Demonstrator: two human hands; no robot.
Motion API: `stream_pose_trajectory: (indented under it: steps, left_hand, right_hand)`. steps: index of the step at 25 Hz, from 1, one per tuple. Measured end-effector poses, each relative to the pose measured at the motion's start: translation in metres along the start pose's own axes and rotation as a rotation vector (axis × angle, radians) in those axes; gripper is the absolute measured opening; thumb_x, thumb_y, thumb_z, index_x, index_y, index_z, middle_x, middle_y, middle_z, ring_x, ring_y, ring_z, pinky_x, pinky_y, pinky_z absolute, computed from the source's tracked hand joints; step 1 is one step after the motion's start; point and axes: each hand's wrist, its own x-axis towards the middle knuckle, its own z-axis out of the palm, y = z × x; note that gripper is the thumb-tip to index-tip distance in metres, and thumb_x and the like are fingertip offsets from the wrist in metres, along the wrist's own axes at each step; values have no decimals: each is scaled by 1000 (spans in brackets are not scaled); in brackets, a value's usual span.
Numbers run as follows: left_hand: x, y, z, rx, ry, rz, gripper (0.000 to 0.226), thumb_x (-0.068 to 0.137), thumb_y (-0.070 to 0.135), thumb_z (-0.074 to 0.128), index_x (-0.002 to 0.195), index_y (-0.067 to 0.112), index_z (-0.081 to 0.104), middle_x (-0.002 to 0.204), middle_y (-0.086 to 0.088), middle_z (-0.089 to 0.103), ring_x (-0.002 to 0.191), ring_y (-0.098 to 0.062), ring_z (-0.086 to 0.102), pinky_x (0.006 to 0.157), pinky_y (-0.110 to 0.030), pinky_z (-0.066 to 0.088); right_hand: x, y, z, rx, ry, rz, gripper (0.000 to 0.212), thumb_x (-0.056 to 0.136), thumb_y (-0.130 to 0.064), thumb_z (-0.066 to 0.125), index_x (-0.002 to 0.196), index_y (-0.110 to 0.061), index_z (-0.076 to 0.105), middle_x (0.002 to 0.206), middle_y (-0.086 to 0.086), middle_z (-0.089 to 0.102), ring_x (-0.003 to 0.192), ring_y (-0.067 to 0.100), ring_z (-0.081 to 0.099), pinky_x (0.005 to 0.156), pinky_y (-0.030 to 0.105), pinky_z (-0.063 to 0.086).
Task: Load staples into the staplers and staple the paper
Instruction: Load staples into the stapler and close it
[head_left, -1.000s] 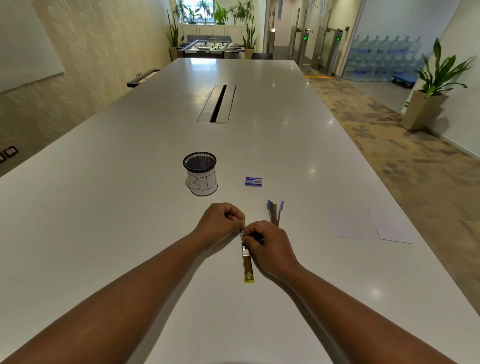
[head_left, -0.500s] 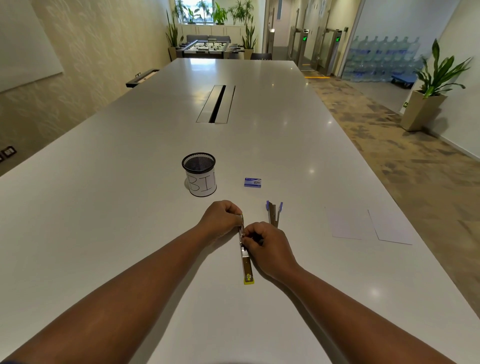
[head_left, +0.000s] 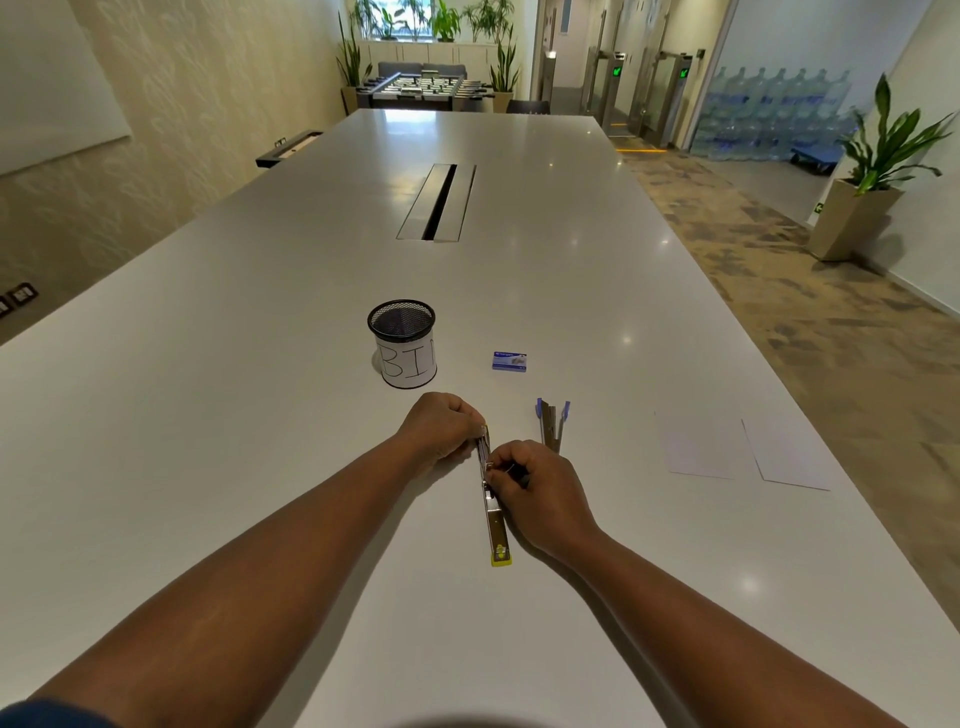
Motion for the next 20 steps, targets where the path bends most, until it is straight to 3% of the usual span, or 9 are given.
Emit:
stream_pose_trajectory:
  steps: [5, 9, 16, 20]
  left_hand:
    - [-1, -6, -1, -96, -23, 26, 6, 85, -10, 62, 83, -8, 67, 54, -15, 57, 40, -16, 47, 42, -25, 37]
    - [-3, -6, -1, -119, -41, 29, 5, 82, -12, 61, 84, -12, 66, 57, -17, 60, 41, -17, 48, 43, -26, 38]
    - [-3, -8, -2, -138, -29, 30, 10, 81, -14, 60, 89, -19, 63, 71, -23, 63, 45, -19, 50, 48, -29, 39]
    - [-1, -12, -2, -116, -18, 60, 9, 81, -13, 61, 87, -14, 66, 66, -17, 64, 46, -16, 51, 50, -27, 44]
  right_hand:
    - [-1, -2, 2, -16, 38, -14, 6, 97, -30, 60, 92, -33, 64, 82, -14, 66, 78, 9, 63, 72, 41, 57]
    - [8, -10, 6, -59, 100, 90, 7, 96, -36, 55, 90, -36, 55, 73, -13, 65, 68, 9, 63, 63, 36, 55]
    - [20, -21, 16, -213, 113, 204, 13, 94, -33, 50, 83, -28, 54, 69, -8, 61, 65, 14, 60, 64, 40, 56]
    - [15, -19, 16, -222, 91, 166, 22, 89, -48, 57, 86, -26, 56, 68, -8, 59, 63, 12, 58, 63, 38, 55]
